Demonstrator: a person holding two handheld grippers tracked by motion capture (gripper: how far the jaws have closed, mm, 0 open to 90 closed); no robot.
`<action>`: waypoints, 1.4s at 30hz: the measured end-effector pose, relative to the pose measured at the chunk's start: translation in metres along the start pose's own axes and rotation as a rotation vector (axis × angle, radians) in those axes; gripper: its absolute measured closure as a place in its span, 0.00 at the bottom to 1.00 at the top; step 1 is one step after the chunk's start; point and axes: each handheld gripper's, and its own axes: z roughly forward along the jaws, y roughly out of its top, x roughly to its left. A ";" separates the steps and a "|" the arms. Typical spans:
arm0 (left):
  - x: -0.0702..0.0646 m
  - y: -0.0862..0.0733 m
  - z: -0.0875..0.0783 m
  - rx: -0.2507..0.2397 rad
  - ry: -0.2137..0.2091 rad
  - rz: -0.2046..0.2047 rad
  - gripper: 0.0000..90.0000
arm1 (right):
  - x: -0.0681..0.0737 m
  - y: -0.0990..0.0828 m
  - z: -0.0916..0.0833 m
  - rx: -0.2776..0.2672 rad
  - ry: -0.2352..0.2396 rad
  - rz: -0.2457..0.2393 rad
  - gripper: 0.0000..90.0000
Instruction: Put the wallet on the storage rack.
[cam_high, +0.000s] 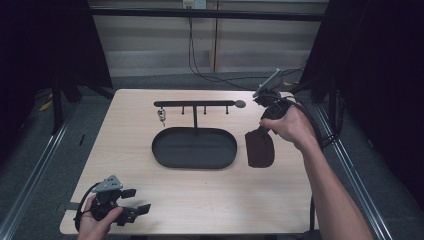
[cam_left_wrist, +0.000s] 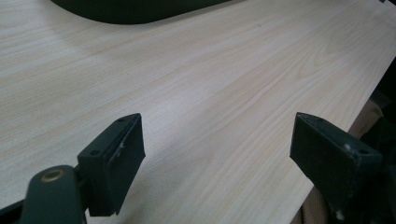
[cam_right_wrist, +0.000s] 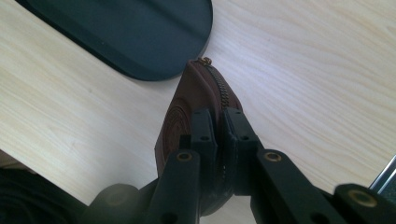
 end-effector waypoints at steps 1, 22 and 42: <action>0.000 0.000 0.000 0.000 0.000 -0.002 0.20 | 0.001 0.001 0.000 0.000 0.001 -0.001 0.93; 0.001 0.000 -0.002 -0.001 -0.001 -0.001 0.20 | 0.012 0.031 0.015 -0.085 0.069 0.021 0.93; 0.002 0.000 -0.002 -0.002 -0.005 -0.003 0.20 | 0.013 0.046 0.033 -0.148 0.114 0.059 0.93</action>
